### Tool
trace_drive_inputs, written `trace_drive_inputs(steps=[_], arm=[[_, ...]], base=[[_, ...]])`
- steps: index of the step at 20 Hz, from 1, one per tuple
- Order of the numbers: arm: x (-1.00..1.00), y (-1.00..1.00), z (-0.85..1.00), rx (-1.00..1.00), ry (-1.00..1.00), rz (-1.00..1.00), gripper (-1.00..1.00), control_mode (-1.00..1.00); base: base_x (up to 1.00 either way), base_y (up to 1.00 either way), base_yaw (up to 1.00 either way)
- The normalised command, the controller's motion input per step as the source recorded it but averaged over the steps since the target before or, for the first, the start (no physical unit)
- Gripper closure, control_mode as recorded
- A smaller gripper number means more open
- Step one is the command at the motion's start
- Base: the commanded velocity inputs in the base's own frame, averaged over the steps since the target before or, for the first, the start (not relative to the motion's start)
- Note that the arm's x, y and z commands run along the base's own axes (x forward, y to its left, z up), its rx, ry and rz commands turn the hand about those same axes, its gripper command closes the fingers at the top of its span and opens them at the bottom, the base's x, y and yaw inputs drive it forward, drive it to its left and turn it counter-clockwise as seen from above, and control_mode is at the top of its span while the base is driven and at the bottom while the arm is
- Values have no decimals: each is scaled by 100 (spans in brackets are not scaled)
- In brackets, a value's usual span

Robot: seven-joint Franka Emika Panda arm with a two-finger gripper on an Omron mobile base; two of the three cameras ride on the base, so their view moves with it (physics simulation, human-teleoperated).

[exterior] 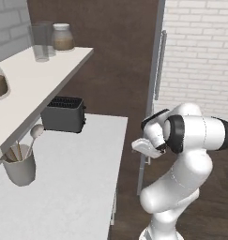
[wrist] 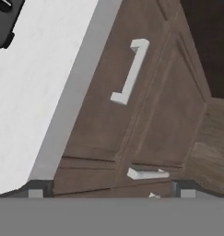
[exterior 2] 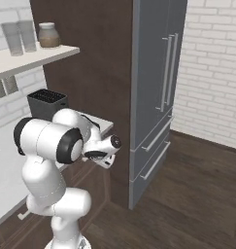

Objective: Take a straw from the drawer in front and place it inside the glass cup on the dining counter.

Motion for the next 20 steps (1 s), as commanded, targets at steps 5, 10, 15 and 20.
trace_drive_inputs(steps=[5, 10, 15, 20], arm=[[33, 1, -20, 17, 2, 1, -100, -100], [32, 0, -17, 19, 1, 0, -100, -100], [28, 3, -23, 17, 2, 0, -100, -100], [25, 26, -22, 11, 6, 0, -100, -100]], base=[[0, 0, 0], [0, 0, 0], [0, 0, 0], [0, 0, 0]])
